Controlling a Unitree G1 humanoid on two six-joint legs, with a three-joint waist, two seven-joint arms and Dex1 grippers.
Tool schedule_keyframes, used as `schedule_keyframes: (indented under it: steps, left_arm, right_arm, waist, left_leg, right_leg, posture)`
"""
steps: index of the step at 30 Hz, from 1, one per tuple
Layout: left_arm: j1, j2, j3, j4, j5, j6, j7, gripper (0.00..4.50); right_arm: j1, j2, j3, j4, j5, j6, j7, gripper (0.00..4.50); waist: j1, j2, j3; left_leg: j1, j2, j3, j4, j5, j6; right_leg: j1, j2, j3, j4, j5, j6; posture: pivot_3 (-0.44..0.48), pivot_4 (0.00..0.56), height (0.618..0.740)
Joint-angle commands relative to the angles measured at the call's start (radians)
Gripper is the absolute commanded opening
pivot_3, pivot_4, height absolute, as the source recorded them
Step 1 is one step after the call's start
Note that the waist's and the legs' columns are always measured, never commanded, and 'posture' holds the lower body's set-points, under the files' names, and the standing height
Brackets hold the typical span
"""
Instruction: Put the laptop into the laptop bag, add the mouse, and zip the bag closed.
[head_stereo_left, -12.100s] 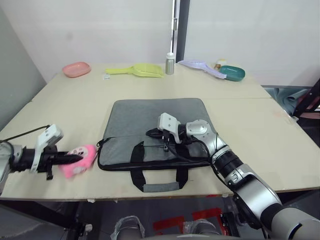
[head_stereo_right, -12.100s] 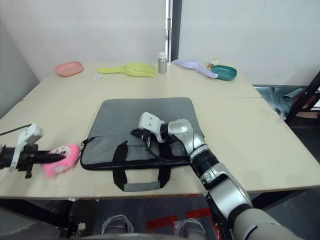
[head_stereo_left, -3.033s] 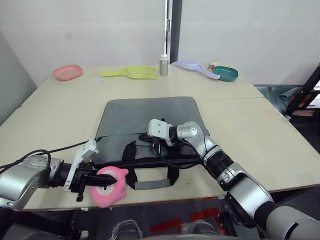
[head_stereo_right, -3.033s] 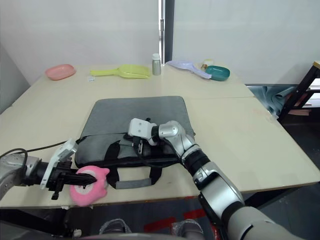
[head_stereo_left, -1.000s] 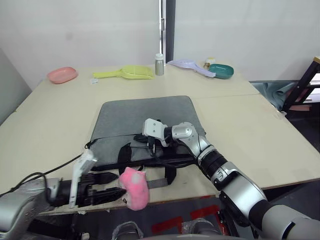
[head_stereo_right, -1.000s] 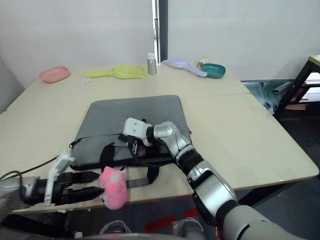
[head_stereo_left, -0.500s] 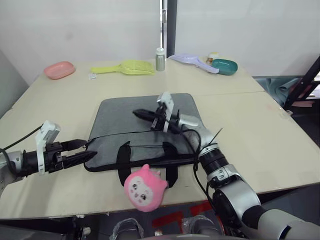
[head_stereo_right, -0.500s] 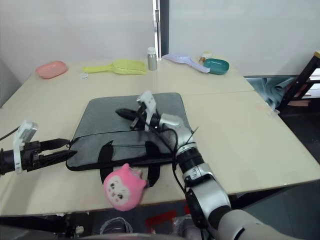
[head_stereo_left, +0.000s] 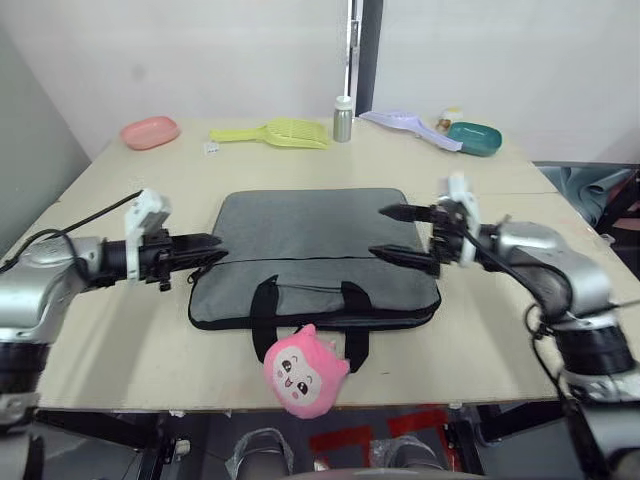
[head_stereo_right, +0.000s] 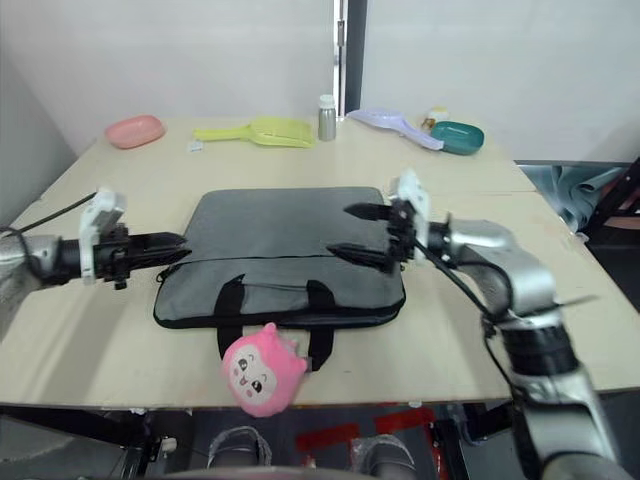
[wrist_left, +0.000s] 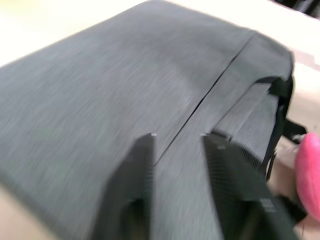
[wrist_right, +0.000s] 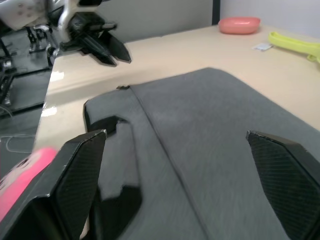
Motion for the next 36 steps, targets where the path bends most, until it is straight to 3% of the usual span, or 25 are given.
schedule_keyframes:
  steps: [1,6,10,17,23,26,36]
  left_arm:
    - [-0.120,-0.065,-0.090,0.065,0.054,-0.072,-0.039,0.13]
    - [-0.190,-0.118,-0.145,0.128,0.101,-0.122,-0.073,0.05]
    - [-0.316,-0.310,-0.273,0.260,0.208,-0.262,-0.054,0.05]
    - [-0.373,-0.485,-0.347,0.461,0.316,-0.427,-0.049,0.05]
    - [-0.363,-0.476,-0.418,0.623,0.483,-0.573,0.002,0.05]
    - [-0.354,-0.481,-0.412,0.662,0.486,-0.600,-0.005,0.05]
    - [-0.318,-0.471,-0.394,0.610,0.468,-0.562,-0.015,0.05]
  right_arm:
    - [0.083,-0.072,-0.084,-0.164,0.107,0.029,0.031,4.50]
    - [0.141,-0.113,-0.095,-0.219,0.146,0.019,0.026,4.50]
    - [0.262,-0.160,0.004,-0.326,0.093,-0.037,0.064,4.50]
    - [0.238,-0.136,0.221,-0.297,-0.078,-0.197,0.081,4.50]
    - [0.180,-0.091,0.351,-0.237,-0.193,-0.331,0.119,4.50]
    - [0.136,-0.053,0.423,-0.176,-0.270,-0.412,0.133,4.50]
    - [-0.022,0.129,0.598,0.178,-0.470,-0.771,0.198,4.50]
  waist:
    - [0.008,0.000,0.000]
    - [-0.001,0.000,0.000]
    - [0.025,0.000,0.000]
    - [0.006,0.000,0.000]
    - [0.003,0.000,-0.001]
    - [0.000,0.001,-0.003]
    - [-0.011,0.001,-0.004]
  left_leg:
    - [0.000,0.000,0.000,0.001,0.000,0.001]
    - [0.003,0.000,0.001,0.007,-0.002,0.006]
    - [0.006,-0.001,0.001,0.007,-0.001,0.007]
    - [0.005,-0.002,0.002,0.011,-0.001,0.010]
    - [0.007,-0.002,0.002,0.011,-0.001,0.010]
    - [0.013,-0.002,0.002,0.011,-0.001,0.010]
    - [0.013,-0.002,0.001,0.013,-0.001,0.010]
  right_leg:
    - [0.000,0.000,0.000,0.002,0.000,0.000]
    - [0.001,-0.001,0.003,0.007,0.001,-0.001]
    - [0.003,-0.002,0.002,0.009,0.000,-0.001]
    - [0.005,-0.004,0.003,0.009,0.001,0.001]
    - [0.007,-0.004,0.002,0.009,0.001,0.001]
    - [0.014,-0.005,0.003,0.009,0.001,0.001]
    - [0.014,-0.005,0.002,0.011,0.002,0.000]
  posture:
    - [0.000,0.150,0.740]
    - [0.000,0.150,0.740]
    - [0.000,0.150,0.740]
    - [0.000,0.150,0.740]
    - [0.000,0.150,0.740]
    - [0.000,0.150,0.740]
    - [0.000,0.150,0.740]
